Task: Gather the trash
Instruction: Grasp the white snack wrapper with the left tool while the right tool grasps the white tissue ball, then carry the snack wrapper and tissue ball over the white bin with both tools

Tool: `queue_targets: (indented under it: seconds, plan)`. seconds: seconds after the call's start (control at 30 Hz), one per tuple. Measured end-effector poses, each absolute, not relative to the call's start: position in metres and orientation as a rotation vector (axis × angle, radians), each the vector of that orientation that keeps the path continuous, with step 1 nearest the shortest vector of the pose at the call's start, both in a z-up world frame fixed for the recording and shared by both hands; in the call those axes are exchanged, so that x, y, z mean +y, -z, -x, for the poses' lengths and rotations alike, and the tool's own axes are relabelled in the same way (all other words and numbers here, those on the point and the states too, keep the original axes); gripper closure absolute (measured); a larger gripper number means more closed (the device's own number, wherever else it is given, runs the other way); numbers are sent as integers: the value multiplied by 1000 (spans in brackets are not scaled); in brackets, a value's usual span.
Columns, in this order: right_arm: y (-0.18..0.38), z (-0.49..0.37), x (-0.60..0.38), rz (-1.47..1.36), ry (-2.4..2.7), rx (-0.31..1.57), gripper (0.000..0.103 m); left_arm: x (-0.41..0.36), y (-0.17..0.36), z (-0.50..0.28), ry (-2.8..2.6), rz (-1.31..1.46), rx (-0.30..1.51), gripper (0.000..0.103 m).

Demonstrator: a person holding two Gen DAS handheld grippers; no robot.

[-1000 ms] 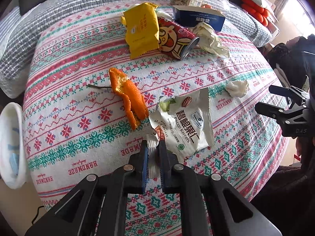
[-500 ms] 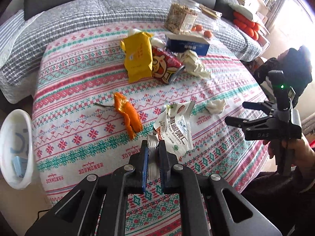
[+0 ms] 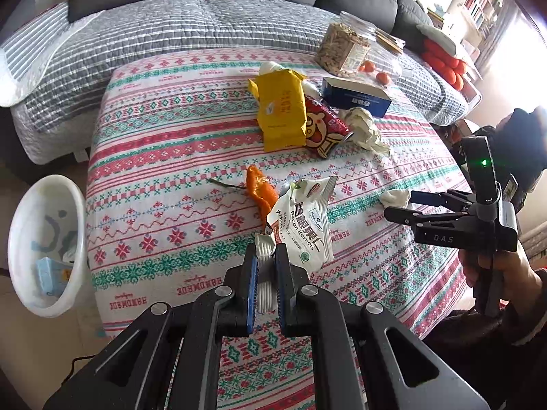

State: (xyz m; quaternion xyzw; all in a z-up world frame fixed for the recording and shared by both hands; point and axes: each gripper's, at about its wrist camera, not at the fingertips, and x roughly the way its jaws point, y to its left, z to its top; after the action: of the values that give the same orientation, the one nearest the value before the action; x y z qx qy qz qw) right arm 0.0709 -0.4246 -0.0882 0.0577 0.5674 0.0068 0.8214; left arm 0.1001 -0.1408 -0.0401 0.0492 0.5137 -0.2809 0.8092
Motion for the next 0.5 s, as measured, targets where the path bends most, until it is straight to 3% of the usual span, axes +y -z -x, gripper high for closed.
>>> queue_targets:
  seconds: [0.27,0.5]
  plan:
    - [82,-79,-425,-190,-40,1185,69,-129,37,-102,585,-79,1094,93]
    - [72,-79,-420,-207,-57,1161,78,-112,25,-105,573,-27,1066,93]
